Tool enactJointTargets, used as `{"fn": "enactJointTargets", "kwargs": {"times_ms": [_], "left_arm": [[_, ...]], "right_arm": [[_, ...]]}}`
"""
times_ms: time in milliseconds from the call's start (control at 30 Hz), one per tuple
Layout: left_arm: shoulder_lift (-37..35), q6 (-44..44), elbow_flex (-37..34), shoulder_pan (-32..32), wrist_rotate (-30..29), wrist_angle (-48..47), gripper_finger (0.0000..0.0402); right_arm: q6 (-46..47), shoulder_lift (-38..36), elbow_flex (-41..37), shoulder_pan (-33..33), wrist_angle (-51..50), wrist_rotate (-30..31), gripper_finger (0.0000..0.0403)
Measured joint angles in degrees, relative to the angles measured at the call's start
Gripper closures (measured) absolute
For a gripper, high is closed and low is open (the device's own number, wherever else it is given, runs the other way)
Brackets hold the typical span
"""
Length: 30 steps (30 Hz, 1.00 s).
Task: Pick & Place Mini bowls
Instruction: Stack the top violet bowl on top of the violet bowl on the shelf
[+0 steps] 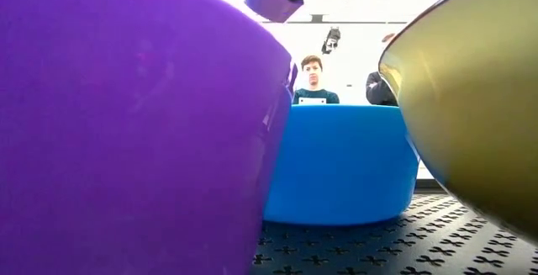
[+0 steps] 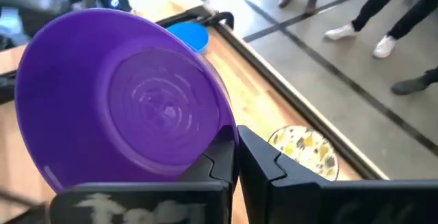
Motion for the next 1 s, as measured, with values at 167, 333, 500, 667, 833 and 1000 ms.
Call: {"fn": "enactJointTargets", "kwargs": {"times_ms": [167,333,500,667,833,1000], "left_arm": [[-5.5,-3.2,0.0,0.0,0.3,0.0,0.0305],[-9.4,-5.9,-0.2,0.0,3.1,-1.2,0.0305],[-11.7,-10.0,-0.2,0.0,6.1,-4.6,0.0305],[-12.3,-12.7,-0.2,0.0,8.8,-7.7,0.0305],[-12.2,-13.8,-0.2,0.0,16.7,-11.5,0.0305],[-12.3,-15.3,-0.3,0.0,25.6,-13.1,0.0305]], "right_arm": [[2.8,0.0,3.4,3.0,-5.6,-3.4,0.0395],[6.2,0.6,5.0,5.7,-6.7,-7.1,0.0394],[9.0,2.7,7.1,9.4,-8.3,-10.0,0.0394],[11.9,6.7,10.8,13.5,-11.6,-10.6,0.0394],[14.8,11.1,15.3,16.6,-15.5,-10.6,0.0394],[16.0,15.7,19.1,18.8,-16.6,-12.1,0.0394]]}}
